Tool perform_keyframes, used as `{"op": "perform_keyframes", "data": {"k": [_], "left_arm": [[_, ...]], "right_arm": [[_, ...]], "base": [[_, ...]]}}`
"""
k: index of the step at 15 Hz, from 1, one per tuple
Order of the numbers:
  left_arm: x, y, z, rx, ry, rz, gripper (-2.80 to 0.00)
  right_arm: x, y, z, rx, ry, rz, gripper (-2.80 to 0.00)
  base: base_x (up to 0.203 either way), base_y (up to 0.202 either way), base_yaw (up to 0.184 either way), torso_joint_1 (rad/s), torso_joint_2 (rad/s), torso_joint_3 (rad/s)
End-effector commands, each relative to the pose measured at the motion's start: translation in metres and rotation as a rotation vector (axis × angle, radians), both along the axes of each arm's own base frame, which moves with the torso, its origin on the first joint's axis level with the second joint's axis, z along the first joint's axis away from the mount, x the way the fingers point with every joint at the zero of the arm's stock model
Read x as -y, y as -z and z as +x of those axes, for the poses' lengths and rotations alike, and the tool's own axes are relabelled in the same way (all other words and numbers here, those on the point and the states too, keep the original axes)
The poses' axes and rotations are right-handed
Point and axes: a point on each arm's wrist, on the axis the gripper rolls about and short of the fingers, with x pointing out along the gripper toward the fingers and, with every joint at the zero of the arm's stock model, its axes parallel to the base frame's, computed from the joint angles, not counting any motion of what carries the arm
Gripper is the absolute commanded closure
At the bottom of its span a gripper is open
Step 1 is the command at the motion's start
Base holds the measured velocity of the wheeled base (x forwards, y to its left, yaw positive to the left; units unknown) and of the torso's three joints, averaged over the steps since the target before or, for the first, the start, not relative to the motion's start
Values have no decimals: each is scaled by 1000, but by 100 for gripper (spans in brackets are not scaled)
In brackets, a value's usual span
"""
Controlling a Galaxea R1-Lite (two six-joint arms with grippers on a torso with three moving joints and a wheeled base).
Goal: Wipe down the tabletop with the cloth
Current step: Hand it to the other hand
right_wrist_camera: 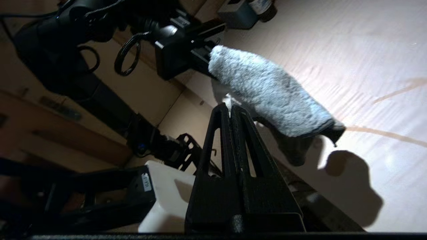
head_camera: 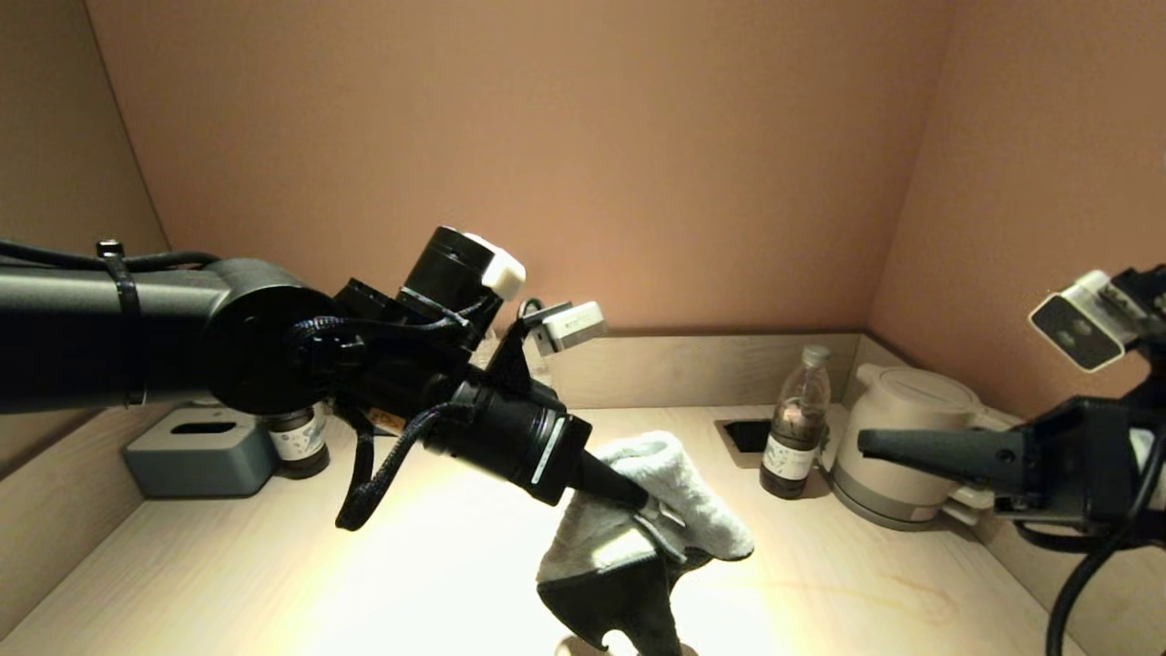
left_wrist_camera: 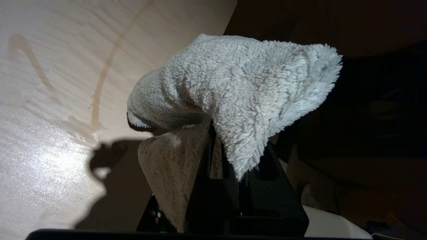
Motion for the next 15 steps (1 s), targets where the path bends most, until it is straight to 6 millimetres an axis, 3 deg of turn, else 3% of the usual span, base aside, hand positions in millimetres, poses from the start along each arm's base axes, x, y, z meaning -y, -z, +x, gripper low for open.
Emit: {"op": "perform_keyframes", "data": {"k": [1, 4, 7, 10, 13, 15], "left_arm": [[2, 1, 4, -19, 5, -10, 0], [2, -6, 4, -60, -17, -29, 0], [1, -8, 3, -77, 1, -39, 0], [-1, -10, 0, -82, 8, -45, 0], [-11, -27, -13, -131, 62, -77, 0], [-12, -27, -14, -140, 65, -75, 0]], "right_arm": [[-5, 9, -9, 9, -179, 46, 0], [-8, 23, -4, 41, -157, -6, 0], [-8, 40, 16, 264, -158, -164, 0], [-6, 53, 37, 374, -161, -264, 0], [-3, 50, 58, 450, -131, -346, 0], [-2, 46, 64, 481, -124, -366, 0]], "base": [[0, 0, 0, 0, 0, 0], [0, 0, 0, 0, 0, 0], [0, 0, 0, 0, 0, 0], [0, 0, 0, 0, 0, 0], [0, 0, 0, 0, 0, 0], [0, 0, 0, 0, 0, 0]]}}
